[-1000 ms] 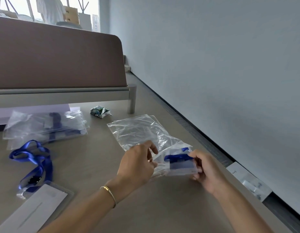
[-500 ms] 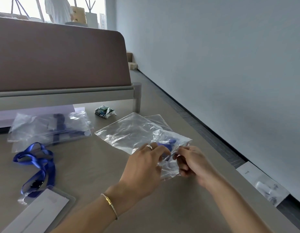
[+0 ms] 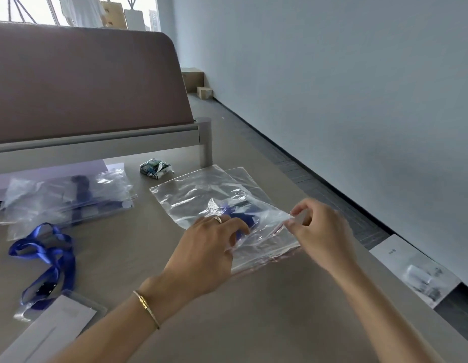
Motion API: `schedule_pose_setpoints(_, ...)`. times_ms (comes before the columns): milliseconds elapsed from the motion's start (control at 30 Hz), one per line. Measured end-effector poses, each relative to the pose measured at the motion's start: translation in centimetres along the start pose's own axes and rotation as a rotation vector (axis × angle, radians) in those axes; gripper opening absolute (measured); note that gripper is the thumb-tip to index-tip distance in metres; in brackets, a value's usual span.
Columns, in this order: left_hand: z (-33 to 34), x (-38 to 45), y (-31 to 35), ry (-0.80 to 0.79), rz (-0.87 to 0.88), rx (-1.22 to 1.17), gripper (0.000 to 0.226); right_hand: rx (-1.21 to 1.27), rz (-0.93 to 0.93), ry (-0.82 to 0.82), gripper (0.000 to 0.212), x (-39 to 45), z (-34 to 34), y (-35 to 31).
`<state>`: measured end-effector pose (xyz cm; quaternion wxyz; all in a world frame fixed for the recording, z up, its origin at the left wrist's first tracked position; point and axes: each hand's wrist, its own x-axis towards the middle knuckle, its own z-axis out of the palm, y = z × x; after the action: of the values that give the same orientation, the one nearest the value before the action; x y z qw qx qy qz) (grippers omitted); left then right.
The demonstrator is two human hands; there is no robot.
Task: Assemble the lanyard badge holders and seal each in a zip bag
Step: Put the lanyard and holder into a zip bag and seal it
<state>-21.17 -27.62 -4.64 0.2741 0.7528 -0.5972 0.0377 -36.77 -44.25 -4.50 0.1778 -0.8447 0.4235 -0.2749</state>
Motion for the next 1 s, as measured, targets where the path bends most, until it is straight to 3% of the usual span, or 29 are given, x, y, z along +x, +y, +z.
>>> schedule_pose_setpoints(100,-0.4,-0.1,-0.3,-0.085,0.0,0.05,0.046,0.042,-0.009,-0.113,0.038,-0.4,1.0,0.6)
schedule_pose_setpoints(200,-0.9,-1.0,-1.1,-0.114,-0.011,0.117,0.045,0.083,-0.045,-0.078,0.011,-0.6,1.6,0.1)
schedule_pose_setpoints(267,-1.2,-1.9,-2.1,-0.081,-0.045,0.133,0.04,0.128,-0.045,-0.053,0.013,-0.8,1.8,-0.2)
schedule_pose_setpoints(467,-3.3,-3.3,-4.2,0.176,-0.195,0.121,0.011,0.629,0.042,-0.082,0.013,-1.7,1.3,-2.8)
schedule_pose_setpoints(733,-8.5,-1.1,-4.4,0.549,-0.404,-0.224,0.007,0.799,-0.026,0.085,0.016,0.0,-1.1,-8.8)
schedule_pose_setpoints(1000,-14.8,-1.3,-1.2,0.666,-0.367,-0.57,0.005,0.946,-0.145,0.212,0.019,-1.2,-4.9,-14.3)
